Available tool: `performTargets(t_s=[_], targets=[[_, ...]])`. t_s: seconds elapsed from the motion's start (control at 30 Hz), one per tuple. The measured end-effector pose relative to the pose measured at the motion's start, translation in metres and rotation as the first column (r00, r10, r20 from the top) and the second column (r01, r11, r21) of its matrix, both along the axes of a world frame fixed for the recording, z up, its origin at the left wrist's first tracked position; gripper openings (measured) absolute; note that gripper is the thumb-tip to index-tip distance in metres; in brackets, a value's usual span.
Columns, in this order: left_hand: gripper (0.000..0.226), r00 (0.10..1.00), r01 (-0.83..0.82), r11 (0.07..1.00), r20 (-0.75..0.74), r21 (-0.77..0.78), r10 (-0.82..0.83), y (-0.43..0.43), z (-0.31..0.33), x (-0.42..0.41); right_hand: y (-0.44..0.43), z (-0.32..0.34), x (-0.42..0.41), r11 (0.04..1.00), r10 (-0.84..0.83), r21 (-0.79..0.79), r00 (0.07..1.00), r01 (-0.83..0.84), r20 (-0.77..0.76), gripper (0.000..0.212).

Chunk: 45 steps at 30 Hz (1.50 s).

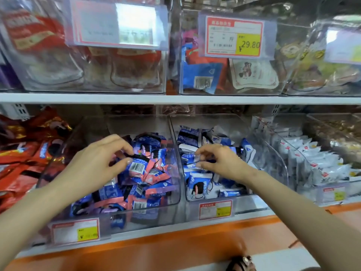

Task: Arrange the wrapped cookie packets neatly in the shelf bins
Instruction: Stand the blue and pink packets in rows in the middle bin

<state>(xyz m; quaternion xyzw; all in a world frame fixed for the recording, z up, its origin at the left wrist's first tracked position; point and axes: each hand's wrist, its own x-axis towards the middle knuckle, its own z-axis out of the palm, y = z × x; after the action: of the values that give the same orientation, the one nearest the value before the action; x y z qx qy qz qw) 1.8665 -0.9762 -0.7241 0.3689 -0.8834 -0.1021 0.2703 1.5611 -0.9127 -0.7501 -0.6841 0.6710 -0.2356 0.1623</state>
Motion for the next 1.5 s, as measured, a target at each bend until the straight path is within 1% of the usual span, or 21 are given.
performTargets(t_s=[0.07,0.13,0.2,0.37,0.5,0.57,0.6,0.67,0.73,0.8,0.9,1.0,1.07,1.13,1.23,1.33,1.5], targets=[[0.017,0.996,-0.085,0.996,-0.03,0.01,0.086,-0.005,0.003,0.007,0.002,0.009,0.003,0.996,-0.026,-0.08,0.997,0.033,0.076,0.02],[0.019,0.986,-0.15,0.988,-0.075,0.03,0.152,-0.011,0.006,0.016,0.003,0.017,0.008,0.988,-0.03,-0.145,0.992,0.048,0.125,0.015],[0.02,0.977,-0.188,0.982,-0.098,0.032,0.19,-0.015,0.008,0.026,0.003,0.023,0.018,0.981,-0.023,-0.188,0.992,0.046,0.126,0.013],[0.019,0.965,-0.222,0.975,-0.138,0.017,0.222,-0.018,0.015,0.045,-0.004,0.027,0.052,0.966,0.017,-0.257,1.0,-0.01,0.026,0.018],[0.018,0.955,-0.253,0.967,-0.166,-0.022,0.246,-0.02,0.018,0.059,-0.006,0.03,0.084,0.958,0.052,-0.275,0.991,-0.083,-0.12,0.022],[0.02,0.948,-0.287,0.957,-0.156,-0.043,0.278,-0.021,0.019,0.067,-0.006,0.029,0.099,0.955,0.093,-0.259,0.978,-0.141,-0.189,0.025],[0.022,0.947,-0.304,0.951,-0.127,-0.054,0.295,-0.022,0.019,0.071,-0.007,0.028,0.106,0.953,0.114,-0.251,0.97,-0.168,-0.216,0.026],[0.032,0.953,-0.301,0.951,-0.01,-0.068,0.301,-0.023,0.018,0.079,-0.011,0.025,0.119,0.945,0.156,-0.239,0.948,-0.225,-0.279,0.029],[0.04,0.954,-0.265,0.962,0.128,-0.071,0.272,-0.024,0.016,0.085,-0.019,0.023,0.131,0.937,0.195,-0.214,0.921,-0.277,-0.337,0.034],[0.044,0.939,-0.246,0.966,0.227,-0.076,0.257,-0.025,0.014,0.09,-0.031,0.019,0.144,0.927,0.238,-0.183,0.89,-0.328,-0.389,0.045],[0.048,0.905,-0.264,0.96,0.319,-0.097,0.281,-0.024,0.011,0.097,-0.049,0.013,0.172,0.901,0.298,-0.124,0.801,-0.416,-0.52,0.063],[0.053,0.874,-0.273,0.957,0.391,-0.101,0.29,-0.021,0.006,0.104,-0.065,0.007,0.199,0.903,0.341,0.022,0.684,-0.43,-0.645,0.08],[0.053,0.867,-0.267,0.959,0.412,-0.091,0.28,-0.017,0.003,0.107,-0.074,0.004,0.208,0.904,0.387,0.137,0.637,-0.405,-0.667,0.089],[0.053,0.87,-0.26,0.961,0.409,-0.092,0.275,-0.013,0.001,0.112,-0.083,0.003,0.212,0.895,0.435,0.232,0.636,-0.38,-0.637,0.09],[0.051,0.87,-0.252,0.962,0.409,-0.109,0.274,-0.008,0.0,0.116,-0.09,0.006,0.21,0.89,0.454,0.283,0.622,-0.359,-0.638,0.087],[0.05,0.873,-0.239,0.964,0.409,-0.119,0.267,-0.007,-0.002,0.118,-0.091,0.01,0.203,0.898,0.438,0.285,0.625,-0.334,-0.646,0.086],[0.049,0.879,-0.214,0.969,0.408,-0.124,0.246,-0.011,0.001,0.117,-0.084,0.015,0.18,0.927,0.374,0.235,0.69,-0.291,-0.62,0.074]])
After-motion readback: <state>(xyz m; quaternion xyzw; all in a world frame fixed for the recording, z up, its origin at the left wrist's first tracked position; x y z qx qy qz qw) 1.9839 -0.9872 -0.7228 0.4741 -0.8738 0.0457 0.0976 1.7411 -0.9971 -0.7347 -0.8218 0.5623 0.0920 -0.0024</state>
